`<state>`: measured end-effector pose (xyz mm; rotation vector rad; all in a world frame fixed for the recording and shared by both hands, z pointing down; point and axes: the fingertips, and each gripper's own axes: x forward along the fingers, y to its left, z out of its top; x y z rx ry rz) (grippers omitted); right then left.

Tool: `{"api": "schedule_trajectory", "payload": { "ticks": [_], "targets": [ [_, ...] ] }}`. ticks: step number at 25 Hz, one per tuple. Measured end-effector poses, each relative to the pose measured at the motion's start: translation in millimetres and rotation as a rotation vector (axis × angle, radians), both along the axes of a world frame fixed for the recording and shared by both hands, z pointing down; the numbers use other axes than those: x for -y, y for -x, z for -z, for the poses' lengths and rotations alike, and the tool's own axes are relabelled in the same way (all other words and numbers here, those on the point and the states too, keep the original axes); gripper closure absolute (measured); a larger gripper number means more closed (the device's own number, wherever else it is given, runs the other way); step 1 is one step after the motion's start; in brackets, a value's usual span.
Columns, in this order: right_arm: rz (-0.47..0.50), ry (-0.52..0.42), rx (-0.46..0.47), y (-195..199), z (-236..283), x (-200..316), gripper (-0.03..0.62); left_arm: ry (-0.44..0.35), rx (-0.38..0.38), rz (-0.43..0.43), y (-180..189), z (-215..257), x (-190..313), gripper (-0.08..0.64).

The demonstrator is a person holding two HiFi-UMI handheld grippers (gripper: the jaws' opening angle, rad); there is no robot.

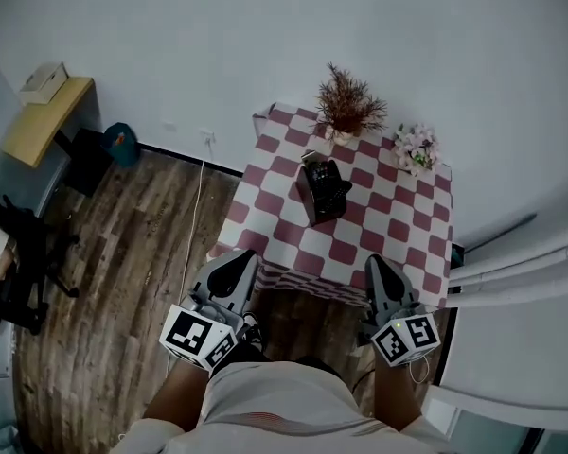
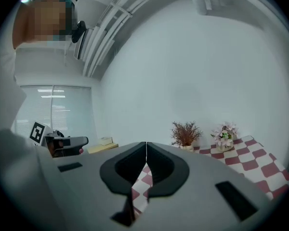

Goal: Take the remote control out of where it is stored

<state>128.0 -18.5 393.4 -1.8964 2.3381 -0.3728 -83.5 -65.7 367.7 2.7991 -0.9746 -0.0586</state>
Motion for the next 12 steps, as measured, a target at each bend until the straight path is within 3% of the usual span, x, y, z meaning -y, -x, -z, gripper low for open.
{"api": "schedule_trajectory", "payload": {
  "ticks": [6,12],
  "targets": [
    [-0.044,0.030,-0.035,13.4,-2.6,44.0,0.575,0.020,-0.012,-0.042,11.1,-8.3,57.5,0.555],
    [-0.073,0.072,-0.052,3.4,-16.1,70.9,0.575,0.050,-0.010,-0.062,1.7,-21.2,81.0,0.555]
  ]
}}
